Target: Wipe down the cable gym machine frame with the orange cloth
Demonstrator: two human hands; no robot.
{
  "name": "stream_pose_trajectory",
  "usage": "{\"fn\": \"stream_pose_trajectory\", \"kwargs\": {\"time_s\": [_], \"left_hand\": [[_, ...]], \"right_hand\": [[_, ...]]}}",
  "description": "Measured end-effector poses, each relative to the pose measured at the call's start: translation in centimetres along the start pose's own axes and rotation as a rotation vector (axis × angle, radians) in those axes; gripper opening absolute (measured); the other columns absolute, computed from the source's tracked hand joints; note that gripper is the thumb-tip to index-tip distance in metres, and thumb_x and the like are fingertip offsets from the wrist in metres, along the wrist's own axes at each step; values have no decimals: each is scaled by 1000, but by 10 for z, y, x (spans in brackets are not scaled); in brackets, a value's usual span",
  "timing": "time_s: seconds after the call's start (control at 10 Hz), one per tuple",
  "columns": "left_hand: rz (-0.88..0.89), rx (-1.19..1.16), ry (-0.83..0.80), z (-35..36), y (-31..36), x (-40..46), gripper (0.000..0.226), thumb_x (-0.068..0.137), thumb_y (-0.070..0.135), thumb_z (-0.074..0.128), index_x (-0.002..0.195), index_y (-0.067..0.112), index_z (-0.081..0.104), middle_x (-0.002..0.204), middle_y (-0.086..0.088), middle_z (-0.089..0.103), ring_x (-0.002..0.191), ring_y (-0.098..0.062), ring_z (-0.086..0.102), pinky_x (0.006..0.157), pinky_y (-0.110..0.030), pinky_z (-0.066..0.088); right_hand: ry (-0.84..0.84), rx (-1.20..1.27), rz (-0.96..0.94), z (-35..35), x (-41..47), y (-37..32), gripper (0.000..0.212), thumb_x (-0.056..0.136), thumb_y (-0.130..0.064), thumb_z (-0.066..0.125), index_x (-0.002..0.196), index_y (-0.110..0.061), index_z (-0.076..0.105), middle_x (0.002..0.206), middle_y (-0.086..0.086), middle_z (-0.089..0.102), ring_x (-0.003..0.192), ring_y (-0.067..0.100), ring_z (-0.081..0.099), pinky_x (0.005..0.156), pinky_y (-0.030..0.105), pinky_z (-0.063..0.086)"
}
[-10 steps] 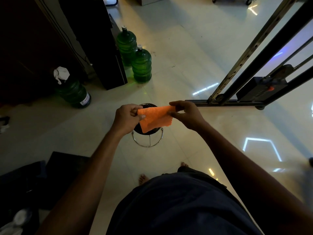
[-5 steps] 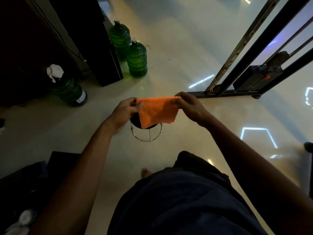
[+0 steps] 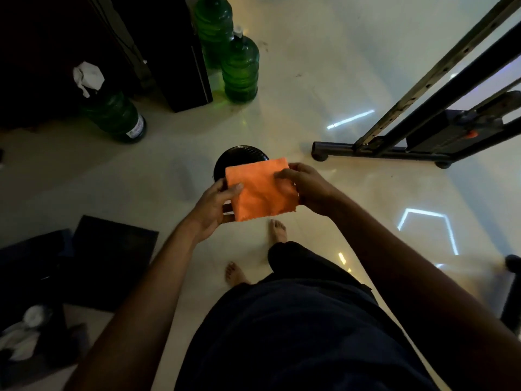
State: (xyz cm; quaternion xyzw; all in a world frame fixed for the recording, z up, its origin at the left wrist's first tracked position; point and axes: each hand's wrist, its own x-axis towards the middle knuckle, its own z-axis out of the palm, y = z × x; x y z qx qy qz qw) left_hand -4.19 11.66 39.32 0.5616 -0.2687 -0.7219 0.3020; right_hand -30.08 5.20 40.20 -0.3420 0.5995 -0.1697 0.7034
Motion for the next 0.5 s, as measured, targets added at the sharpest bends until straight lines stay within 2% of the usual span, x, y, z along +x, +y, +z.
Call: {"fn": "stream_pose_trajectory", "kwargs": {"time_s": [0.1,0.2,0.3,0.4,0.5], "left_hand": [[-20,86,133,2,-12,30,35,102,29,74,135,30,62,129,-4,72,111,-32,75,73,-40,65],[-42,183,308,-1,-37,76,24,102,25,74,124,29,63,117,-7,75,102,-32,76,69,-43,67],[-64,339,484,-10,-65,127,29,99,33,76,123,18,68,114,-2,73,105,-27,72,85,-43,61],[-67,404,553,-15,-80,169,33,101,31,74,128,13,67,113,0,69,109,-27,68,82,-34,49],[-133,388,583,-28,-83,209,50,102,33,73,146,15,57,132,-4,68,124,-28,64,95,-36,51]], "right_hand": [[-41,-45,32,-11,33,0,72,98,-18,78,159,-21,40,145,9,54,126,34,62,90,49,63],[41,-186,62,-14,82,7,73,94,-14,80,156,-20,43,141,12,59,122,35,65,85,47,63],[105,-409,32,-11,137,24,67,87,-23,83,148,-21,54,135,13,64,120,36,67,95,55,62],[87,-552,-10,-6,184,23,64,95,-13,73,154,-21,51,141,11,62,117,30,63,90,44,58],[80,-674,-46,-4,227,21,65,97,-9,65,158,-17,45,147,15,61,127,36,61,94,42,55]]}}
